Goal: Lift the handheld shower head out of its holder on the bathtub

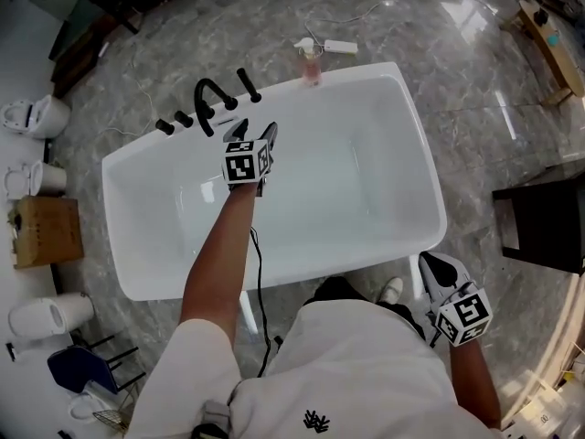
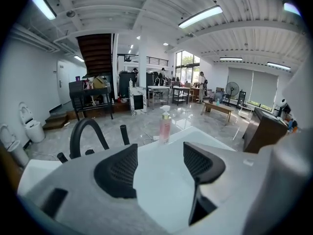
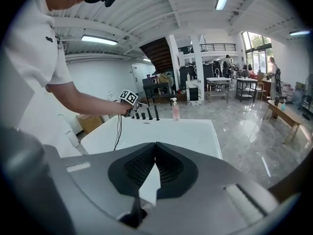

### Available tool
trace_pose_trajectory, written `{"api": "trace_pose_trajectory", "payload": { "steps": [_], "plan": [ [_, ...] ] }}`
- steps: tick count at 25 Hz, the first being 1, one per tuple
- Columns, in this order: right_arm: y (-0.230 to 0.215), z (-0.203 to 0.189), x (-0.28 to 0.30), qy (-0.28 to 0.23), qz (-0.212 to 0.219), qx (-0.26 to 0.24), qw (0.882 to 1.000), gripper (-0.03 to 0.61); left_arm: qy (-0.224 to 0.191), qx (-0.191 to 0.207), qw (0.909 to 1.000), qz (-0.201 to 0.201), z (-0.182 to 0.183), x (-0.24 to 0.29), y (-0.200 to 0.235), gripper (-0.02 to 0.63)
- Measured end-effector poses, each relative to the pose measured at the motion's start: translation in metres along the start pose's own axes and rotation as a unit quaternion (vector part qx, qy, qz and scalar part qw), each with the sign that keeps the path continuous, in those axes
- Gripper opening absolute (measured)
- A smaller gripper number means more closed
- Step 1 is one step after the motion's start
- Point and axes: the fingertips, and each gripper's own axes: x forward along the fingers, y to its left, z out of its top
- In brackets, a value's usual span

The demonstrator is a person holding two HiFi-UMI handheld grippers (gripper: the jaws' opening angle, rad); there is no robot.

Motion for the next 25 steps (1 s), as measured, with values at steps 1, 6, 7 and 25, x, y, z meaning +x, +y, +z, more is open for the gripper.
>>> {"api": "trace_pose_trajectory", "payload": {
  "steps": [1, 6, 7, 25],
  "plan": [
    [-0.001, 0.000, 0.004, 0.005, 0.000, 0.001, 1.000, 0.014, 0.004, 0.000, 1.0000, 0.004, -0.002, 0.011, 0.008, 0.299],
    [-0.003, -0.007, 0.025, 0.033, 0.003, 0.011, 0.999, 0.014, 0.018, -0.002, 0.9996, 0.021, -0.007, 0.060, 0.052, 0.298],
    [-0.004, -0.011, 0.028, 0.040, 0.003, 0.015, 0.999, 0.014, 0.021, 0.000, 0.9995, 0.023, -0.008, 0.070, 0.059, 0.298],
    [-0.013, -0.055, 0.099, 0.113, 0.035, 0.036, 0.992, 0.014, 0.055, 0.016, 0.9964, 0.063, -0.017, 0.207, 0.148, 0.298]
  ]
}}
